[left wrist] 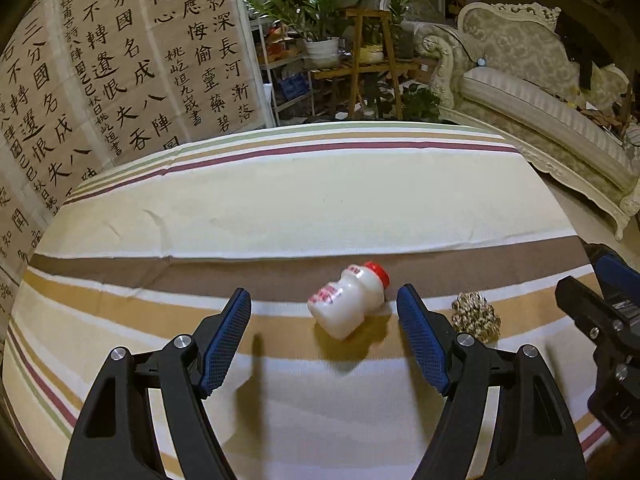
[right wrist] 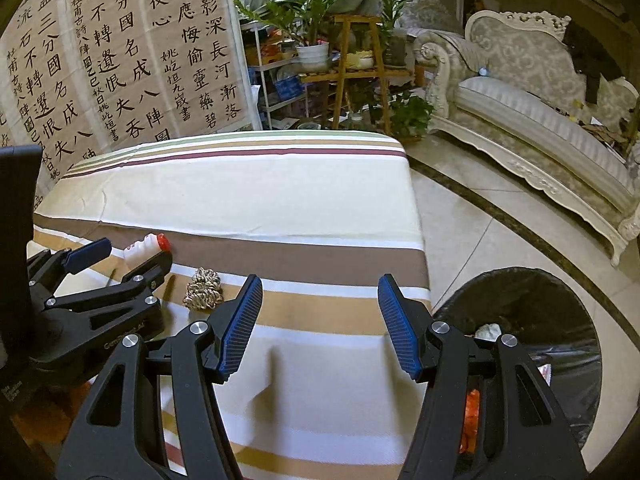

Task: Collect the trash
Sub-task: 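Grasp the small white bottle with the left tool while the right tool grasps the twine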

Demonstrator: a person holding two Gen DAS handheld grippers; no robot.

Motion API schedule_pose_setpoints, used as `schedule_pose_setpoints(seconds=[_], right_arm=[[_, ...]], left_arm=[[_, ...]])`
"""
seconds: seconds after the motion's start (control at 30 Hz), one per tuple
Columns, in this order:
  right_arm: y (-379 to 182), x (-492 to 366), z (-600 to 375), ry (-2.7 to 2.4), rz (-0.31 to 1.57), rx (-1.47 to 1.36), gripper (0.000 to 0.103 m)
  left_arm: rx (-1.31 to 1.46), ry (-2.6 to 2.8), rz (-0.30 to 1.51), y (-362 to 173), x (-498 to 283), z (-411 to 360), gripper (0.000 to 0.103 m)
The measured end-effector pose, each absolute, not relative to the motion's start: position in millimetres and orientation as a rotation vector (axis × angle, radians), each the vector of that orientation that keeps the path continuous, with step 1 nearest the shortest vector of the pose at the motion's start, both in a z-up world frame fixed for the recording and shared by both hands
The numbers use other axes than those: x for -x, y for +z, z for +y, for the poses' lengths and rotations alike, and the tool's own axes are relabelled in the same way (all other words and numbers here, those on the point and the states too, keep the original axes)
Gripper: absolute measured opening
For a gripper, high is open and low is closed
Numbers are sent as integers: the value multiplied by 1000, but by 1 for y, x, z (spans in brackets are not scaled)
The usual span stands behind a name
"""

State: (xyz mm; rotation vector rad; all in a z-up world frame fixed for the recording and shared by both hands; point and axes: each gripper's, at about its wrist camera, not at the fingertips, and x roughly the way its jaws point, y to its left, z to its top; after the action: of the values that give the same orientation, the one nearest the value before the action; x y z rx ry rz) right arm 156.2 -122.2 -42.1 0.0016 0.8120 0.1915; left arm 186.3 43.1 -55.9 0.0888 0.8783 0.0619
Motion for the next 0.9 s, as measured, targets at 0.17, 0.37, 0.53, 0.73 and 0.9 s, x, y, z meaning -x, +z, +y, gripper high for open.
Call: schedule_pose_setpoints(seconds=[0.17,0.37,0.53,0.73,0.9], right_arm=[[-45,-161,-115,201,824,5,59],[-49,-162,-107,208,831,8,59],[-48,-162,-99,220,829,15,59],[-47,-161,-85,245,828,28,59],[-49,-160,-70,270,831,46,59]], left_arm=[[-89,27,897,-60,-188,42,41],[-93,21,887,-58,-185,43,37],[-87,30,877,-54,-181,47,37],[-73,65,867,-50,-173,61,37],[-60,105,858,-47,-168,77,37]])
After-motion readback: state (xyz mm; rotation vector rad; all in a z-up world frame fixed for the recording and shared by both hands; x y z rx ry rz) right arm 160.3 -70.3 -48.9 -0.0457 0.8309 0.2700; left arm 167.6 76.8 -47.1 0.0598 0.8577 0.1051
